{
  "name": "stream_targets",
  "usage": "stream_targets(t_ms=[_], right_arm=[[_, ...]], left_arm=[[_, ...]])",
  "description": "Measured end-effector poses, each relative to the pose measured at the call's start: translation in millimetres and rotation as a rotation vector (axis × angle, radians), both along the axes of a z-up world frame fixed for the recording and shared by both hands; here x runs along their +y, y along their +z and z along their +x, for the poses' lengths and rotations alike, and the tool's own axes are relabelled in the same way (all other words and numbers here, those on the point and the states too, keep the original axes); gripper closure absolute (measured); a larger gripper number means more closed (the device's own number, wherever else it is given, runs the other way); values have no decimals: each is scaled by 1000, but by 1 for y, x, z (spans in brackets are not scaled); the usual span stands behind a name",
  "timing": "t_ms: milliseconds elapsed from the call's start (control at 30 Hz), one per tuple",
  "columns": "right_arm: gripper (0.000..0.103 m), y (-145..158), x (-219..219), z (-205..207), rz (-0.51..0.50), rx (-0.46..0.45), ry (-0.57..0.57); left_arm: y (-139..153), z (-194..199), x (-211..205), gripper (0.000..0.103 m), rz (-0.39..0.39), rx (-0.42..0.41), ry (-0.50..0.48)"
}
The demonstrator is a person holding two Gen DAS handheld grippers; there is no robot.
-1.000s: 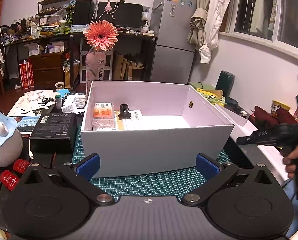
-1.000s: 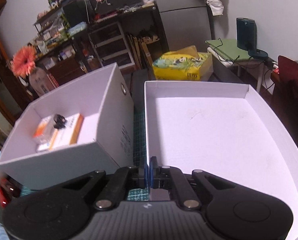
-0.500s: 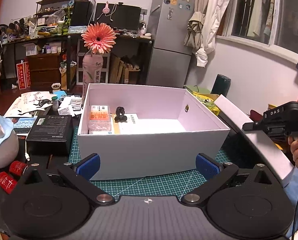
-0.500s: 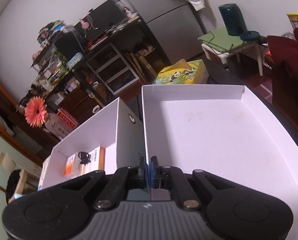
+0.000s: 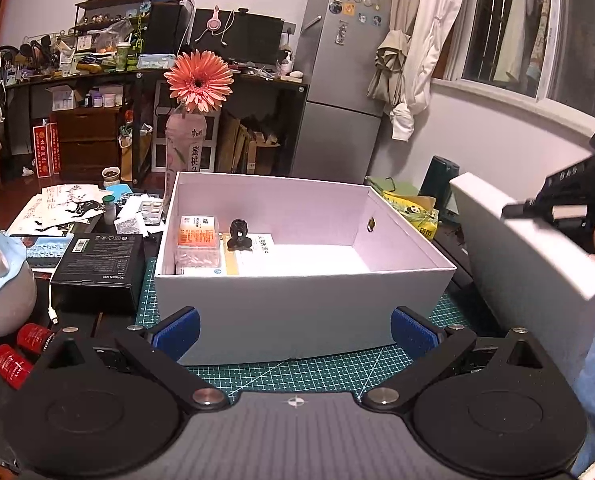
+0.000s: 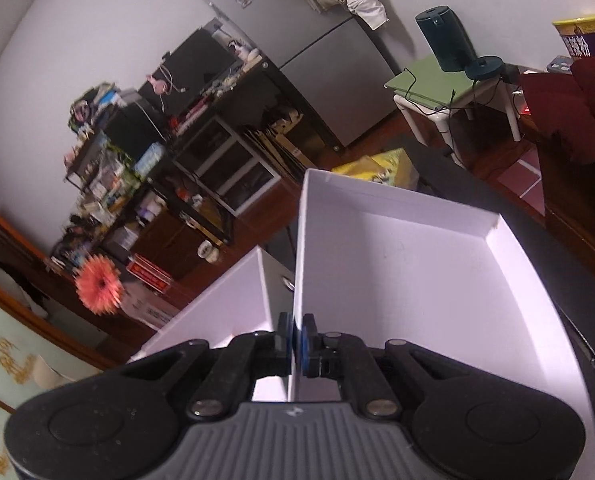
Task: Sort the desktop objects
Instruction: 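Lift the white lid with the right gripper, tilting it upright, then carry the upright lid over the white box with the right gripper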
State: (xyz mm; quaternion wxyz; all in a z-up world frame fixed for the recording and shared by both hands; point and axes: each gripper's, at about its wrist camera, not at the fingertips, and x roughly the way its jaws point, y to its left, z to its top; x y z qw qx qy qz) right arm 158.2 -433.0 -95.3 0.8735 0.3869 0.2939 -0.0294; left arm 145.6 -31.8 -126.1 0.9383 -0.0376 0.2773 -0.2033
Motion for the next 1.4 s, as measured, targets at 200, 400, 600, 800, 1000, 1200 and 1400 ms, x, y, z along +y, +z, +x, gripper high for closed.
stream_targets(t_ms=[200,400,600,800,1000,1200,1400], right_arm=[[98,24,-3,2,26,-33,-6],[98,55,8,10,-31,-47,22],[98,97,28,22,-43,-115,79],[98,138,64,42,-58,-184,161],[98,162,105,65,-44,-255,239],[98,173,143,82,0,-319,321],[98,167,171,94,77,-345,368]], left_arm=[[2,0,1,0,-10,-3,2],[3,-2,2,0,-18,-1,2],[3,-1,2,0,-18,7,6],[3,0,3,0,-11,19,10],[4,0,5,0,-19,29,8],[3,0,5,0,-15,37,-5],[4,-2,5,0,-22,29,-12]])
